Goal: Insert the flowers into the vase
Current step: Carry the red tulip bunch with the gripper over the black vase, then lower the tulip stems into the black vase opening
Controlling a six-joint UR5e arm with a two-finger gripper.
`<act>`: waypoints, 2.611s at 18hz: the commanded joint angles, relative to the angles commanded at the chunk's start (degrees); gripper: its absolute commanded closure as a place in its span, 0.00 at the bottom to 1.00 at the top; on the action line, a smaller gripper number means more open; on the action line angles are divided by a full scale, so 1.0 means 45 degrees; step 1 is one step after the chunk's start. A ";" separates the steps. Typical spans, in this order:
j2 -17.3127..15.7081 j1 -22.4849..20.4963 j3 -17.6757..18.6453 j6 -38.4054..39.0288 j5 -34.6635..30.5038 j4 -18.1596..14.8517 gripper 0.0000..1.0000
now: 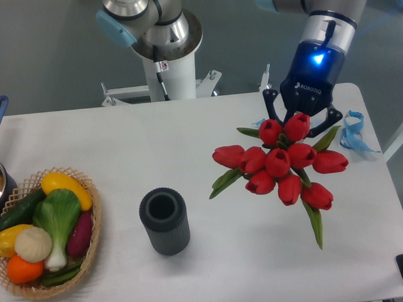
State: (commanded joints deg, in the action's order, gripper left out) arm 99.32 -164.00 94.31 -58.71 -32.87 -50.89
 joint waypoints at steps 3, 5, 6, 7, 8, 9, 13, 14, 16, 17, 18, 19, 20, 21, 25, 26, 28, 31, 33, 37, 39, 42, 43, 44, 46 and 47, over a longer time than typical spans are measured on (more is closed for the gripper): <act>0.0039 0.0020 -0.0096 -0.0020 0.0000 0.0000 0.90; 0.0058 0.0020 -0.0156 -0.0039 0.0000 0.0000 0.90; 0.0059 0.0020 -0.0117 -0.0039 0.0000 0.0000 0.90; 0.0059 0.0039 -0.0078 -0.0039 0.0000 0.0000 0.90; 0.0059 0.0078 -0.0039 -0.0039 0.0000 0.0000 0.90; 0.0059 0.0098 -0.0039 -0.0039 0.0000 0.0000 0.90; 0.0137 0.0234 -0.0039 -0.0078 0.0020 0.0020 0.90; 0.0156 0.0370 -0.0039 -0.0078 0.0020 0.0078 0.90; 0.0331 0.0760 -0.0039 -0.0059 0.0039 0.0544 0.90; 0.0487 0.1013 -0.0155 -0.0058 0.0116 0.0856 0.90; 0.0682 0.1228 -0.0233 -0.0058 0.0291 0.1072 0.90; 0.0858 0.1366 -0.0292 -0.0058 0.0583 0.1229 0.90; 0.0975 0.1561 -0.0293 -0.0078 0.1050 0.1385 0.90; 0.1093 0.1775 -0.0312 -0.0097 0.1596 0.1522 0.90; 0.1230 0.2713 0.0155 -0.0954 0.3296 0.1621 0.90; 0.1230 0.2908 0.0253 -0.1169 0.3745 0.1621 0.90; 0.1230 0.3144 0.0584 -0.1308 0.4334 0.1640 0.90; 0.1153 0.3320 0.1307 -0.2399 0.5037 0.1641 0.90; 0.1172 0.3360 0.1620 -0.2558 0.5214 0.1641 0.90; 0.1094 0.3398 0.2070 -0.2578 0.5684 0.1641 0.90; 0.1171 0.3399 0.2090 -0.2578 0.5684 0.1641 0.90; 0.1250 0.3379 0.2246 -0.2578 0.5684 0.1621 0.90; 0.1250 0.3340 0.2285 -0.2578 0.5684 0.1621 0.90; 0.1269 0.3321 0.2285 -0.2578 0.5664 0.1621 0.90; 0.1464 0.3262 0.2305 -0.2578 0.5645 0.1621 0.90; 0.1504 0.3262 0.2305 -0.2578 0.5606 0.1621 0.90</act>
State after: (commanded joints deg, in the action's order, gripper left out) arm 106.08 -149.33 104.68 -70.31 -7.64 -43.59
